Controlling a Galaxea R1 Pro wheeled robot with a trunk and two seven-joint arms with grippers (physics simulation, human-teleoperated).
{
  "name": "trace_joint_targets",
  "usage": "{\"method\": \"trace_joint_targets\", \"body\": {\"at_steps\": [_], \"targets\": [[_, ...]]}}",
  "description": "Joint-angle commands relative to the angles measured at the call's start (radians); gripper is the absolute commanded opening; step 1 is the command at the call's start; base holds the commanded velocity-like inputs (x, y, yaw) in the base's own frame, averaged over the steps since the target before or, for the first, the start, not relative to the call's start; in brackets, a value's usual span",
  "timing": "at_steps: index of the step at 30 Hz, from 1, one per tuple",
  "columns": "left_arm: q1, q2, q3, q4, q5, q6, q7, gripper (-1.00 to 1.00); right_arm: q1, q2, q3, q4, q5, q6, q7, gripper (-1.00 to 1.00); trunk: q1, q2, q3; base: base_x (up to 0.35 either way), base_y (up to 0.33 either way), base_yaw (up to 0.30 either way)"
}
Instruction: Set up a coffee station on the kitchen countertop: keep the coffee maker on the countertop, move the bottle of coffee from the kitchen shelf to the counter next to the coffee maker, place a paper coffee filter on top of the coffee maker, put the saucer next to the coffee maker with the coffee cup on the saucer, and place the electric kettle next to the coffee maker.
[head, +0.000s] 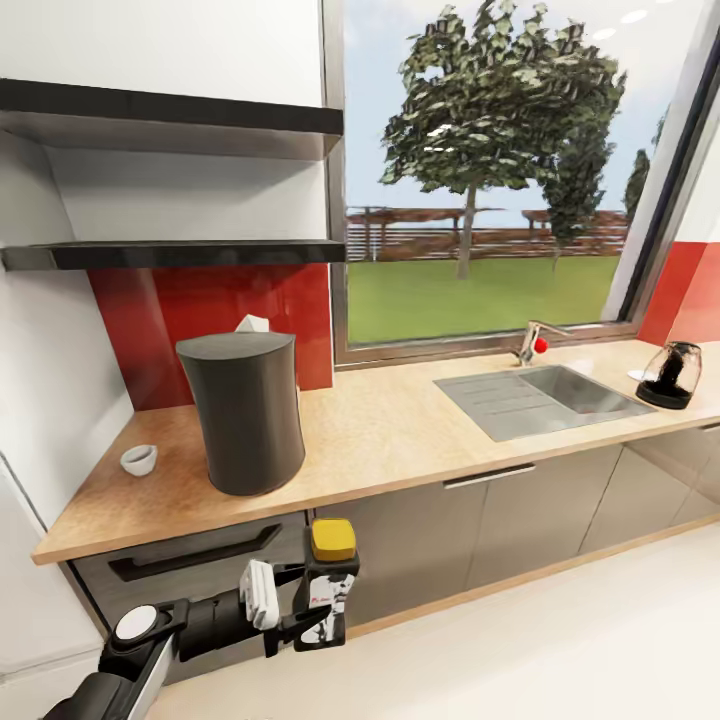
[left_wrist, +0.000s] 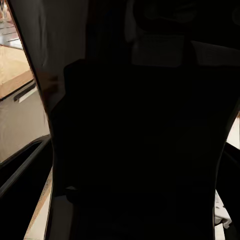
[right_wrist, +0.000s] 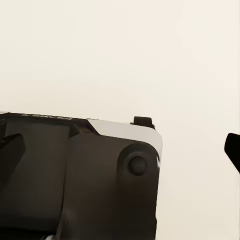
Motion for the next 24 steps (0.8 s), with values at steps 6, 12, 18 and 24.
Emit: {"method": "trace_joint_targets", "body": {"at_steps": [6,12,18,24], "targets": [[-0.001,0.001,-0.001,0.0,0.007,0.009,0.0,-1.0,0.0,0.0,0.007,0.001,-0.011,-0.003,0.004,1.0,0.0,-0.001,-0.001,0.0,0.0,0.277],[-0.001,0.001,-0.001,0.0,0.006,0.009,0.0,-1.0,0.0,0.0,0.007,0.001,-0.01,-0.003,0.004,1.0,0.0,-0.001,-0.001,0.0,0.0,0.277],[-0.001,0.0,-0.001,0.001,0.006,0.009,0.0,-1.0,0.0,0.0,0.007,0.001,-0.011,-0.003,0.004,1.0,0.0,-0.001,-0.001,0.0,0.0,0.277],[-0.004,-0.006,0.038,0.0,0.006,0.015,0.001,-1.0,0.0,-0.001,0.006,0.0,-0.011,-0.003,0.004,1.0,0.0,-0.001,-0.001,0.0,0.0,0.277]]}}
